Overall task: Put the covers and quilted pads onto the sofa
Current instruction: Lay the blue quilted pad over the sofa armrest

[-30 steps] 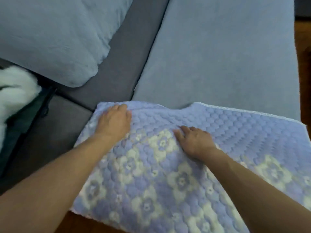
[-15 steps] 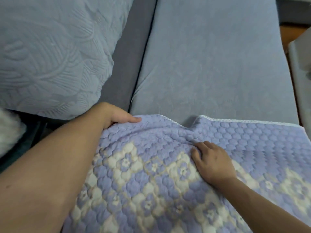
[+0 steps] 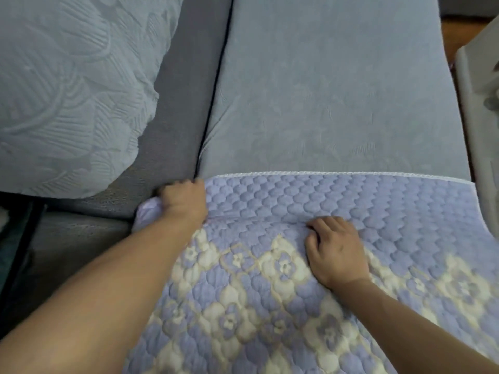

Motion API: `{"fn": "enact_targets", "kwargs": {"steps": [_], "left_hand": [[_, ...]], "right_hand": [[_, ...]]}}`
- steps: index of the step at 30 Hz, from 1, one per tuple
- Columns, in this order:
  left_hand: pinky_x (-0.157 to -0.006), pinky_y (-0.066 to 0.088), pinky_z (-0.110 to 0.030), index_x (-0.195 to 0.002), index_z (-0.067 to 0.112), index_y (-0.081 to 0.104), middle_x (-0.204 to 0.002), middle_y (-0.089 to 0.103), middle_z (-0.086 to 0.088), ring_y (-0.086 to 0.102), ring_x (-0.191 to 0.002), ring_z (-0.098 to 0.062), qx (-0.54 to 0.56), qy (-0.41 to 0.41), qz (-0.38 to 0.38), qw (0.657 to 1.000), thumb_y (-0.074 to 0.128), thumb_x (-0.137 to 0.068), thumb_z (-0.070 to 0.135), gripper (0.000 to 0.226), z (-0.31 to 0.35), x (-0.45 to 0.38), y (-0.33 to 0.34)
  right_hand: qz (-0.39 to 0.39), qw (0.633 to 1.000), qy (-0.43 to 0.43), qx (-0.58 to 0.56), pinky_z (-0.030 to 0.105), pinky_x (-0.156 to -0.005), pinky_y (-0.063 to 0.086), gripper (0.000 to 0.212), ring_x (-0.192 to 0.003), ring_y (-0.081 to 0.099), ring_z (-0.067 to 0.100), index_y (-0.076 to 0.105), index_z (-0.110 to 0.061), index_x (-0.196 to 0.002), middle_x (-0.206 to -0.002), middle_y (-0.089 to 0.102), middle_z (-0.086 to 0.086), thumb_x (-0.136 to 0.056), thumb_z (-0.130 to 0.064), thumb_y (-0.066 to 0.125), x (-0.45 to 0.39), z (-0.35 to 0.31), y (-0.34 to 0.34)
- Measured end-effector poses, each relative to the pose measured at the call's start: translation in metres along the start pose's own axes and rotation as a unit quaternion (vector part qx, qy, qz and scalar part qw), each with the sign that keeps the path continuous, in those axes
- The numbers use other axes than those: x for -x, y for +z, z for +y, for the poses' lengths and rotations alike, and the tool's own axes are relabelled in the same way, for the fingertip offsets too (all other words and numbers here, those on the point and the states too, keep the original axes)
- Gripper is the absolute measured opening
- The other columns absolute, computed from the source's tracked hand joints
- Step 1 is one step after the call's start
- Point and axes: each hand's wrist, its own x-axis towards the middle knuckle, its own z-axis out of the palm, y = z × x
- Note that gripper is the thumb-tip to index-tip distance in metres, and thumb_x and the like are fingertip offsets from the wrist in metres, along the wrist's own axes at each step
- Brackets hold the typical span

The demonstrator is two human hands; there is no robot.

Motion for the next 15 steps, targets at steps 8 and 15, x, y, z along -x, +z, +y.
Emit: {"fn": "enact_targets", "kwargs": {"steps": [8,15], "left_hand": [[-0.122,0.025,-0.042,-0.156,0.029,0.034,-0.163,0.029,0.003,0.033,-0.147,-0.023,0.172,0.164,-0.36,0.902,0.028,-0.082,0.089,0.095,0.053,0.02,-0.015],[-0.105,0.044,-0.046,-0.129,0.022,0.062,-0.14,0.059,-0.006,0.057,-0.126,-0.028,0.108,0.14,-0.11,0.978,0.041,-0.099,0.038,0.04,0.089,0.052,-0.021]], "right_hand": [[-0.054,0.998,0.03,0.014,0.038,-0.074,0.049,0.034,-0.079,0.061,0.026,0.07,-0.016,-0.087,-0.082,0.069,0.001,-0.09,-0.031,0.04,-0.003,-0.001,-0.007],[-0.315,0.935,0.119,0.108,0.043,-0.099,0.039,0.052,-0.123,0.054,0.032,0.053,-0.026,-0.131,-0.139,0.056,0.008,-0.104,-0.049,0.015,-0.026,0.113,-0.069]]}}
